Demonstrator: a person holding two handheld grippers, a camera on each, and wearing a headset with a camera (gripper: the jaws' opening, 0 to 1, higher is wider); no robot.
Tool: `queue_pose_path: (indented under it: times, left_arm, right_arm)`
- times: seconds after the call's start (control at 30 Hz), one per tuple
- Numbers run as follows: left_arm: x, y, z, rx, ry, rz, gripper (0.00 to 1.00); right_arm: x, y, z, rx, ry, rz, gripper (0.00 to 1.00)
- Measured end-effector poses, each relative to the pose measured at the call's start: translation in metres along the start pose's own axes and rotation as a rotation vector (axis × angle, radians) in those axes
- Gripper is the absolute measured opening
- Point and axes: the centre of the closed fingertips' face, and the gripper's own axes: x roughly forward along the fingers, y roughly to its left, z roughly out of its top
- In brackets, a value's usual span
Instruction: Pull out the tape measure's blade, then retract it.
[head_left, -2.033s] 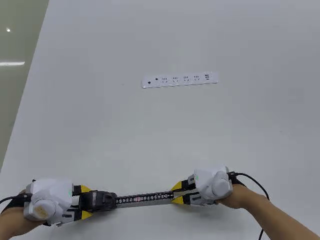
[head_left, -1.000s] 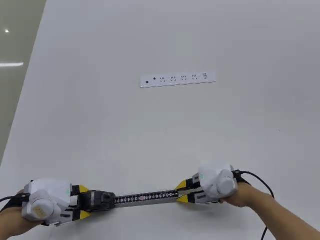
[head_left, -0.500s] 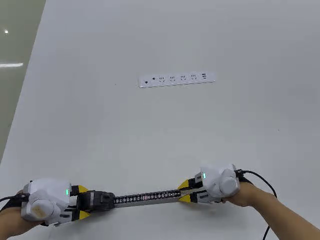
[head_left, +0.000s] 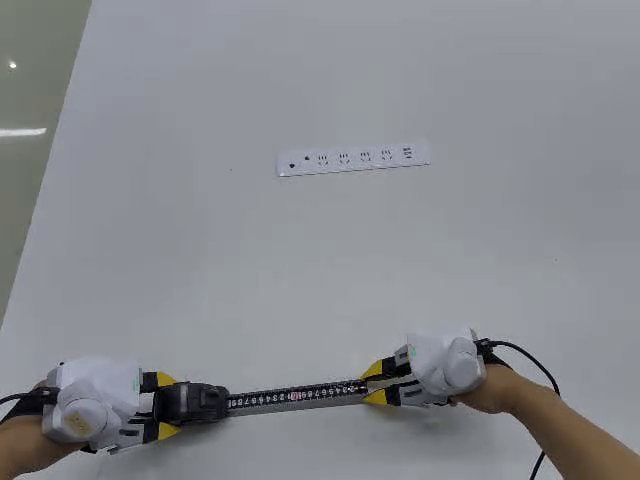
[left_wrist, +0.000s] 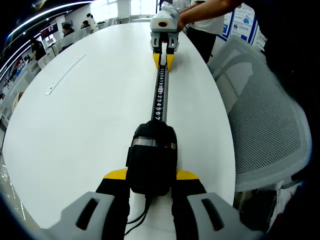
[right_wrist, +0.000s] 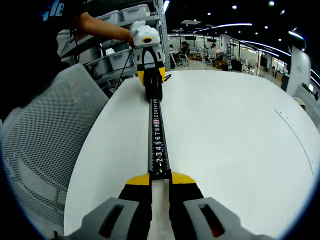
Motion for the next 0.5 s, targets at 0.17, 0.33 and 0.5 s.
queue_pose_path:
  times: [0.17,0.33,0.5]
  left_arm:
    - [0.0001,-0.0004,0.0003,0.001,0.001,0.0,0.27]
    - [-0.0001,-0.0004,0.0006,0.0,0.002,0.001,0.27]
    - [-0.0007,0.0001,0.0002,-0.001,0.002,0.001,0.27]
  right_arm:
    - [-0.0019,0.0002,-0.0023,0.002,0.003,-0.001,0.09]
    - [-0.0041,-0.0003,-0.004,0.003,0.006,-0.003,0.09]
    - [-0.0062,-0.0003,-0.0055,0.004,0.009,-0.004,0.09]
